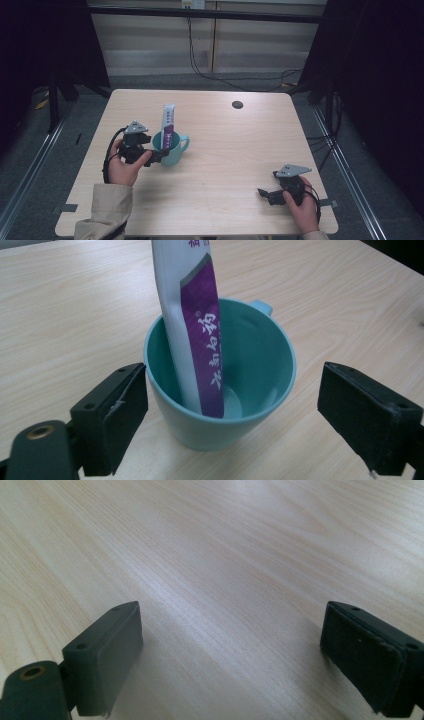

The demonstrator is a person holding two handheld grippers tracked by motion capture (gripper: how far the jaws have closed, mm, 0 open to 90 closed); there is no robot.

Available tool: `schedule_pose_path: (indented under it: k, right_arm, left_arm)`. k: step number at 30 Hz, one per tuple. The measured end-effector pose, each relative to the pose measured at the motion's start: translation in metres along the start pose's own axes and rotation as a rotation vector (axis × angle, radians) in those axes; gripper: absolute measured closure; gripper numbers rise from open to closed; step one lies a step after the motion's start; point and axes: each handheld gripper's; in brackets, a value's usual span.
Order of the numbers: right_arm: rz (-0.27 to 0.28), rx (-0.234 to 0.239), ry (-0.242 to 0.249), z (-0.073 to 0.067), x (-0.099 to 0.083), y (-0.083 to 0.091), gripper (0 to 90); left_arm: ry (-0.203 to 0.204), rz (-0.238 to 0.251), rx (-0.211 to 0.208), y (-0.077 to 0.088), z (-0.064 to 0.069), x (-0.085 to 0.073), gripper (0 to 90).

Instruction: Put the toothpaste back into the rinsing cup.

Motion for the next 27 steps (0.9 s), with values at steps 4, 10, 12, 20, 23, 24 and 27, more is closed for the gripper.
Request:
schedule_pose_path:
  k: [4, 10, 12, 20, 23, 24, 27]
  right_arm:
    - [0.0, 0.0, 0.0, 0.0, 0.0, 0.0, 9.5]
    - [0.0, 0.0, 0.0, 0.0, 0.0, 0.0, 9.5]
    - [0.0, 0.0, 0.0, 0.0, 0.0, 0.0, 9.5]
    - [0.0, 0.0, 0.0, 0.0, 0.0, 0.0, 9.5]
    - [0.0, 0.0, 0.0, 0.0, 0.0, 0.0, 9.5]
    - [0.0, 0.0, 0.0, 0.0, 0.0, 0.0, 9.4]
    - [0.0, 0.0, 0.0, 0.0, 0.0, 0.0, 9.5]
  left_arm:
    - [-0.013, -0.015, -0.008, 0.001, 0.0, -0.005, 9.4]
    - [-0.021, -0.038, -0.013, 0.002, 0.001, -0.011, 9.4]
    - [-0.021, -0.035, -0.013, 0.002, 0.001, -0.012, 9.4]
    - [-0.018, -0.052, -0.033, 0.002, 0.0, -0.022, 9.7]
    - [0.004, -0.053, -0.04, 0.0, 0.0, -0.026, 9.7]
    - [-0.001, -0.058, -0.041, 0.0, -0.001, -0.028, 10.5]
    - [0.002, -0.065, -0.041, 0.0, -0.001, -0.031, 11.3]
Point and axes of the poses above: each handheld gripper's, and its own axes: y roughly backward along the jaws, x roughly out of its top, z roughly to its right, and after that the axes turned 6 degrees about -z, right-handed
